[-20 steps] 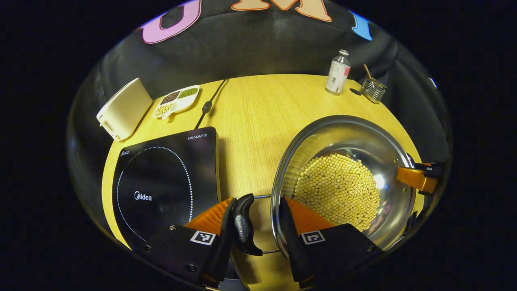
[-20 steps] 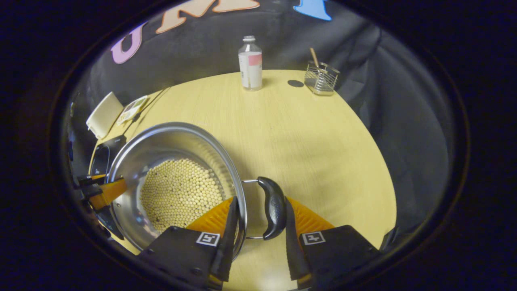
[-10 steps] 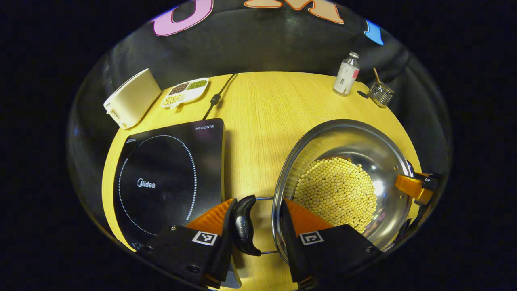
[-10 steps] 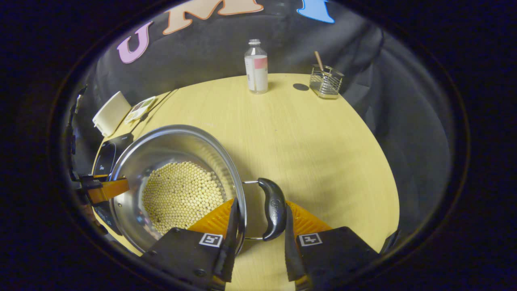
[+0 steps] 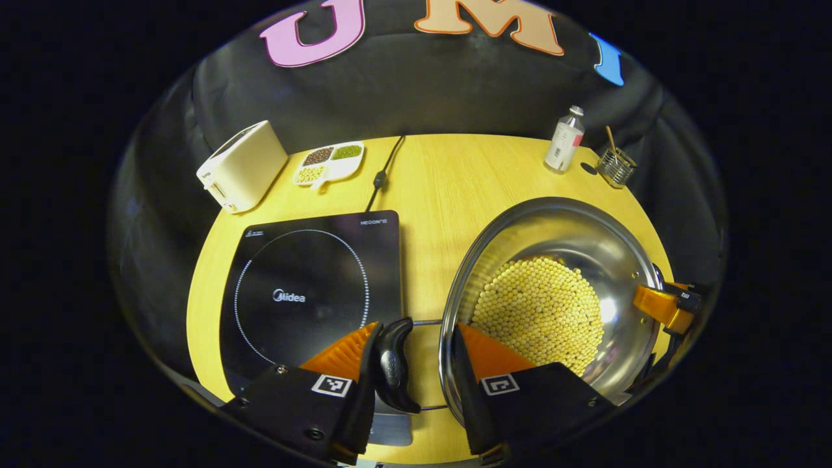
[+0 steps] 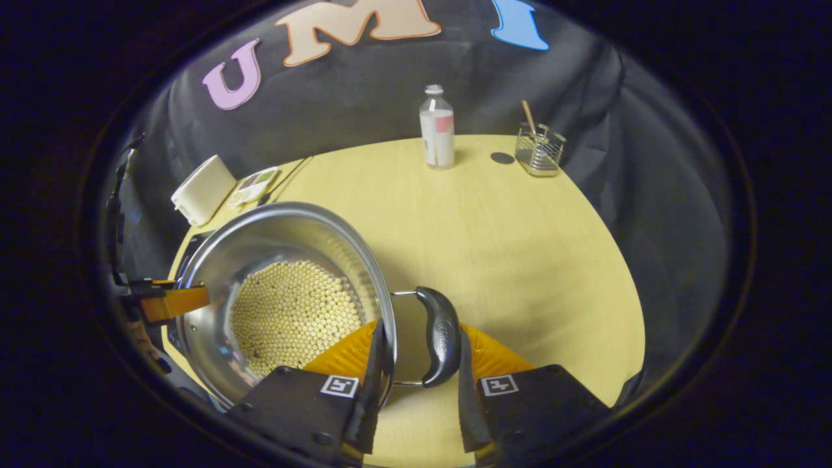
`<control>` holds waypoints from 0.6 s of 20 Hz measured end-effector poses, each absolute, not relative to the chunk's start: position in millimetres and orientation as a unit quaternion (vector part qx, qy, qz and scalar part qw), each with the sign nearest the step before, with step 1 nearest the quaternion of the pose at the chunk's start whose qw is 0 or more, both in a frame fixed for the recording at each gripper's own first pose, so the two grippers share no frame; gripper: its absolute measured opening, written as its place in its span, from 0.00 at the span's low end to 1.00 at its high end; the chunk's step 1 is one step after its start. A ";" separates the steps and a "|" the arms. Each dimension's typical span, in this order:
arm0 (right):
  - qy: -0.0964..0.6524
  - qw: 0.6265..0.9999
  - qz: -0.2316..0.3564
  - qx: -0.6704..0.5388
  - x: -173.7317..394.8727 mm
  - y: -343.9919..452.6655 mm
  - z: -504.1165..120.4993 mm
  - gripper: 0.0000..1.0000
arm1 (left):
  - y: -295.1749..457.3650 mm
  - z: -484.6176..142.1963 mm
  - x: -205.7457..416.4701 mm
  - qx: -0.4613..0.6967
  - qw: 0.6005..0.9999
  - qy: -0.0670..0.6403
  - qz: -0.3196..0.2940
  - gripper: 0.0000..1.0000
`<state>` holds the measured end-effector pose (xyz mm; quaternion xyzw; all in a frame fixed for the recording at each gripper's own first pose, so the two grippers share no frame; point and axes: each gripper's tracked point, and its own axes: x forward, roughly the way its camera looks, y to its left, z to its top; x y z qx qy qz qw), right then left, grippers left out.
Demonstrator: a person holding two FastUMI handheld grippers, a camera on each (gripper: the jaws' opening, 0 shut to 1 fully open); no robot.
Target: First push the handle of the pot to place it horizontally, then grasp the pot with both hands and set it on the induction cooktop.
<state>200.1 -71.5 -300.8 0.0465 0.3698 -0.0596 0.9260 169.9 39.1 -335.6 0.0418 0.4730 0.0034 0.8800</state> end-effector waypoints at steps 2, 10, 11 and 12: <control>0.365 0.928 -0.053 0.043 203.8 -55.4 -289.9 0.53 | 54.0 -327.8 168.1 0.033 0.881 0.473 0.007 0.58; 0.360 0.930 -0.056 0.042 219.6 50.2 -267.0 0.53 | 157.6 -298.2 179.2 0.038 0.888 0.459 -0.003 0.57; 0.363 0.929 -0.060 0.041 221.2 66.9 -270.2 0.53 | 172.9 -299.1 181.3 0.038 0.886 0.463 -0.008 0.57; 0.365 0.928 -0.065 0.039 223.2 81.5 -272.0 0.49 | 186.7 -299.9 182.7 0.040 0.884 0.465 -0.014 0.57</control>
